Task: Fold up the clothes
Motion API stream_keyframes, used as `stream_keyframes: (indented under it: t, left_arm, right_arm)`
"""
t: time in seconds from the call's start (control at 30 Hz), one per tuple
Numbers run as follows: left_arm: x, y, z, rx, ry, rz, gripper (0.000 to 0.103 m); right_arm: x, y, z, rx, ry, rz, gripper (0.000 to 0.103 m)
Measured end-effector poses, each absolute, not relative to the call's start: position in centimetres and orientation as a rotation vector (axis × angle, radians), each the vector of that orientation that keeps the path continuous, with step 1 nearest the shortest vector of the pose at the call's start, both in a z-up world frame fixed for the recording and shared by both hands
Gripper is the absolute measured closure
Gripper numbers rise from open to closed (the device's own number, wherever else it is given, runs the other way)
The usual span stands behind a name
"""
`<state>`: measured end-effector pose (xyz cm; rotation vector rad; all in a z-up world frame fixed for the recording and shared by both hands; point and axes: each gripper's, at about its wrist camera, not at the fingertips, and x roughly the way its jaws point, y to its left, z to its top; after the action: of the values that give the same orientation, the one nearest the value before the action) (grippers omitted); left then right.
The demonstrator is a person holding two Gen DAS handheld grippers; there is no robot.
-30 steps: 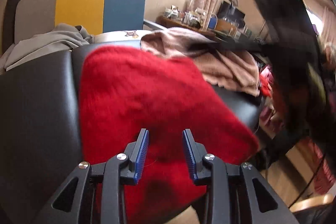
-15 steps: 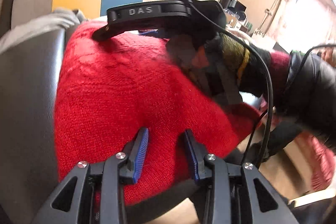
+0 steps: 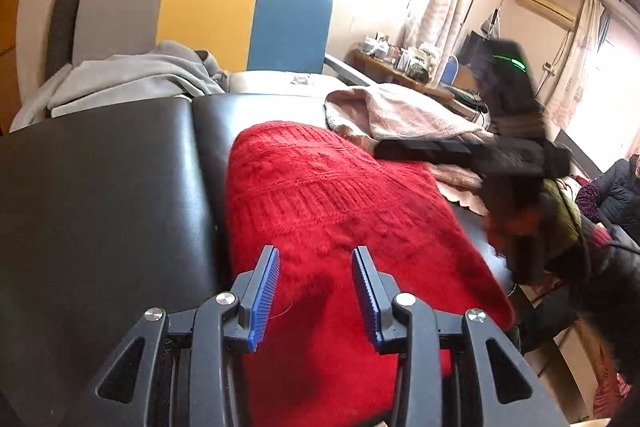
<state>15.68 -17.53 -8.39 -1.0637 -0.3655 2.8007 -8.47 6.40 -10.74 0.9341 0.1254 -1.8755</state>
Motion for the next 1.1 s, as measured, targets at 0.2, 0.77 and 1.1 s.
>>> stream_keyframes:
  t: [0.2, 0.77, 1.1]
  left_arm:
    - [11.8, -15.2, -11.3, -1.211, -0.341, 2.729, 0.060]
    - [13.2, -23.9, -10.8, -1.040, -0.871, 2.554, 0.042]
    - [9.1, -26.2, -13.7, -1.015, -1.042, 2.342, 0.040]
  right_arm:
    - [-8.4, 9.9, -16.3, 1.078, 0.180, -1.886, 0.000]
    - [-6.0, 19.6, -14.6, 1.159, -0.318, -1.827, 0.000]
    - [-7.8, 14.7, -18.2, 1.231, -0.349, -1.697, 0.000]
